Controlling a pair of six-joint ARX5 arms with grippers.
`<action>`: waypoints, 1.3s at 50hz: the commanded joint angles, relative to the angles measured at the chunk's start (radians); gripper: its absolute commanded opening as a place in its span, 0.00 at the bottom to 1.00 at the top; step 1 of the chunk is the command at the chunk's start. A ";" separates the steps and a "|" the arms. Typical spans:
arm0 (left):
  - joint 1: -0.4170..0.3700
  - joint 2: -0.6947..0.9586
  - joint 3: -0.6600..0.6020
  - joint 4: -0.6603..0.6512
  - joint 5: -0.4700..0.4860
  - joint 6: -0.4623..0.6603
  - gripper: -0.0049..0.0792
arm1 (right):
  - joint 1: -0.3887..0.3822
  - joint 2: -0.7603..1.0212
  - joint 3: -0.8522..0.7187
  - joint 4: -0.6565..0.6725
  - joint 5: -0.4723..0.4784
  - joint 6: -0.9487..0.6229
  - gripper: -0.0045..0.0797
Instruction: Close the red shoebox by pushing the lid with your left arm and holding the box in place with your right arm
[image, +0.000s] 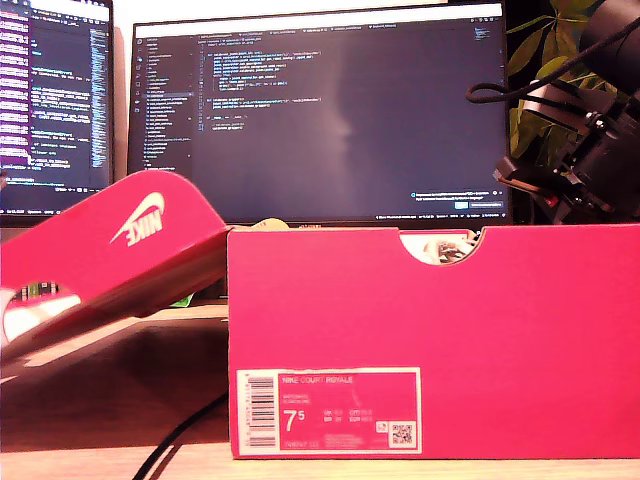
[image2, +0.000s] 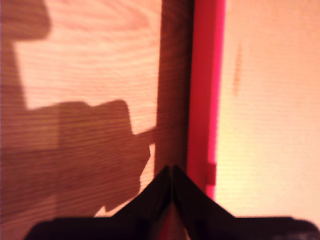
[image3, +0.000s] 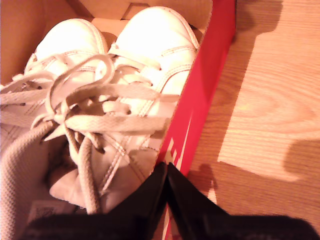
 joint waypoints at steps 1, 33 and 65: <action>-0.005 0.011 0.005 0.010 0.044 0.000 0.04 | 0.020 0.008 0.011 0.009 -0.010 0.004 0.04; -0.006 -0.088 0.277 -0.262 0.184 0.062 0.04 | 0.064 0.008 0.011 0.003 -0.033 -0.006 0.04; -0.193 -0.265 0.323 -0.264 0.261 -0.009 0.04 | 0.202 0.008 0.011 0.075 -0.061 0.022 0.04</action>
